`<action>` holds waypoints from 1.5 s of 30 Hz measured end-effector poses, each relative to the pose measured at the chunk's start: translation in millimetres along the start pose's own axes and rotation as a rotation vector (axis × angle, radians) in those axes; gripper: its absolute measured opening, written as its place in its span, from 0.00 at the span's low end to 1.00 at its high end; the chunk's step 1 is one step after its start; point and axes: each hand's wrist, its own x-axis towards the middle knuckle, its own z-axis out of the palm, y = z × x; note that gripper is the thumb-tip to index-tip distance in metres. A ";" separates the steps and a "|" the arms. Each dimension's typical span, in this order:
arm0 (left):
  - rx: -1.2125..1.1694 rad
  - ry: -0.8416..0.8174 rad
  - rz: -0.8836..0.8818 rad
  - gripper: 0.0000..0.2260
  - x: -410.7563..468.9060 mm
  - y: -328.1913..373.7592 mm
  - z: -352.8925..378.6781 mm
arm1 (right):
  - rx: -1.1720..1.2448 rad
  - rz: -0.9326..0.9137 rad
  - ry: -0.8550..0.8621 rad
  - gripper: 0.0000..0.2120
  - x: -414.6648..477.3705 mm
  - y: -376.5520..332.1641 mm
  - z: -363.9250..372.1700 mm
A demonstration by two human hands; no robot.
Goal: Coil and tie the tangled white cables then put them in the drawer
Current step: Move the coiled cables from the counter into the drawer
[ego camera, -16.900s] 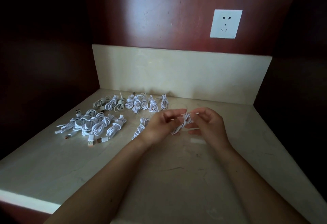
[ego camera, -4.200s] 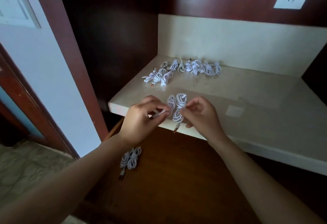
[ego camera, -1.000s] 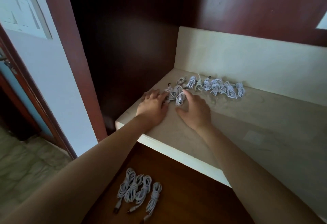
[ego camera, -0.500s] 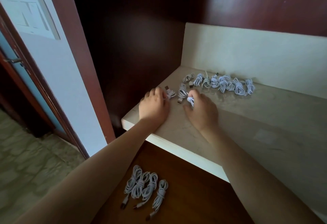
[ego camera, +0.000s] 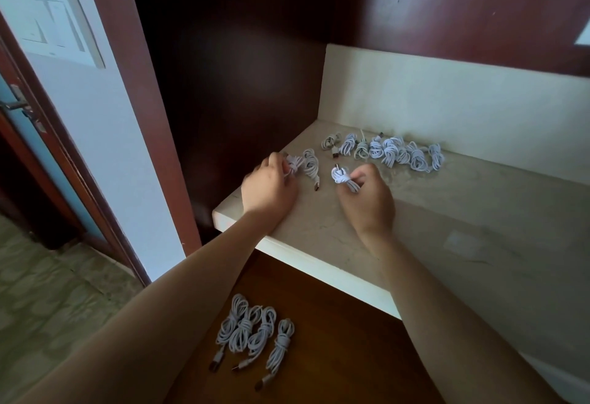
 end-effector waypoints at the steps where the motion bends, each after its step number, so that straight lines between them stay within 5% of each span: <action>1: -0.034 0.028 -0.004 0.07 0.2 0.7 -1.2 | 0.052 0.027 0.004 0.07 -2.1 -0.6 -2.1; 9: -0.333 0.084 0.169 0.10 -17.2 8.2 -18.8 | 0.440 0.205 0.003 0.10 -27.6 -4.7 -22.9; 17: -0.772 -0.040 0.066 0.11 -91.1 8.7 -39.6 | 0.682 0.309 -0.070 0.10 -83.6 -31.2 -59.3; 23: -0.867 -0.260 0.072 0.09 -154.5 0.8 -68.6 | 0.653 0.303 -0.128 0.11 -144.5 -31.1 -87.0; 34: -0.430 -0.701 0.028 0.08 -206.0 -21.0 -36.8 | 0.418 0.480 -0.263 0.11 -224.7 38.3 -70.0; 45: -0.005 -0.846 0.224 0.11 -222.6 -25.8 -14.3 | 0.308 0.650 -0.350 0.10 -241.8 78.4 -46.7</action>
